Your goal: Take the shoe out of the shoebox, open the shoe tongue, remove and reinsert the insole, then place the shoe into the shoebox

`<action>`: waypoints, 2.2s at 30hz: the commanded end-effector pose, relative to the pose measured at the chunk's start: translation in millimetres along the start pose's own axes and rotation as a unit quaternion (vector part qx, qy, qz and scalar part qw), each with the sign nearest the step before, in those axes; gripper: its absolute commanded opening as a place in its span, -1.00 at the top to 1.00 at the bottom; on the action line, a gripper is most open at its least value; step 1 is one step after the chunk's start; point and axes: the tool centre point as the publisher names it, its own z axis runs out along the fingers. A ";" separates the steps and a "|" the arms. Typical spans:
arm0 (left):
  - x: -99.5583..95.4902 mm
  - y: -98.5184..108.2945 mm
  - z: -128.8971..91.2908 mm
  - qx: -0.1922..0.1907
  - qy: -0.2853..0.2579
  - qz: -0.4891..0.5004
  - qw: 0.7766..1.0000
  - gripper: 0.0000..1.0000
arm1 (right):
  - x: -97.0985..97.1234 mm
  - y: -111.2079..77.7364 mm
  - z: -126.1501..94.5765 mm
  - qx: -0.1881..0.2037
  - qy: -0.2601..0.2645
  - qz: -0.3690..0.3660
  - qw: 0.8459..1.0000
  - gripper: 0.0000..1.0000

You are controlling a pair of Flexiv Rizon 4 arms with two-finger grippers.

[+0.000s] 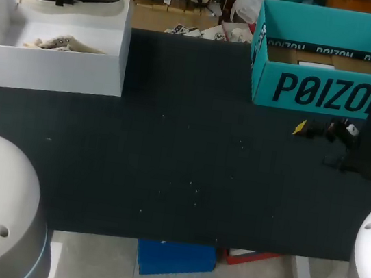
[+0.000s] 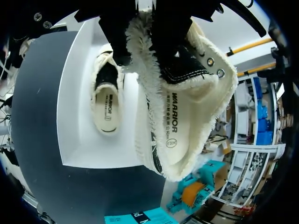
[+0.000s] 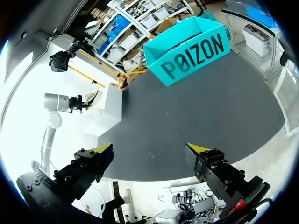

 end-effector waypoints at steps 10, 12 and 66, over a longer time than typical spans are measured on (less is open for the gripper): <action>-21.8 31.0 38.3 0.000 0.017 -0.014 1.000 1.00 | 0.6 0.4 0.0 0.001 -0.001 0.000 1.000 -1.00; -23.2 30.9 44.1 0.000 0.020 -0.011 1.000 1.00 | 0.6 0.4 0.0 0.001 -0.001 0.000 1.000 -1.00; -3.6 22.3 139.4 -0.020 0.093 0.009 0.995 0.44 | 0.6 0.4 0.0 0.001 -0.001 0.000 1.000 -1.00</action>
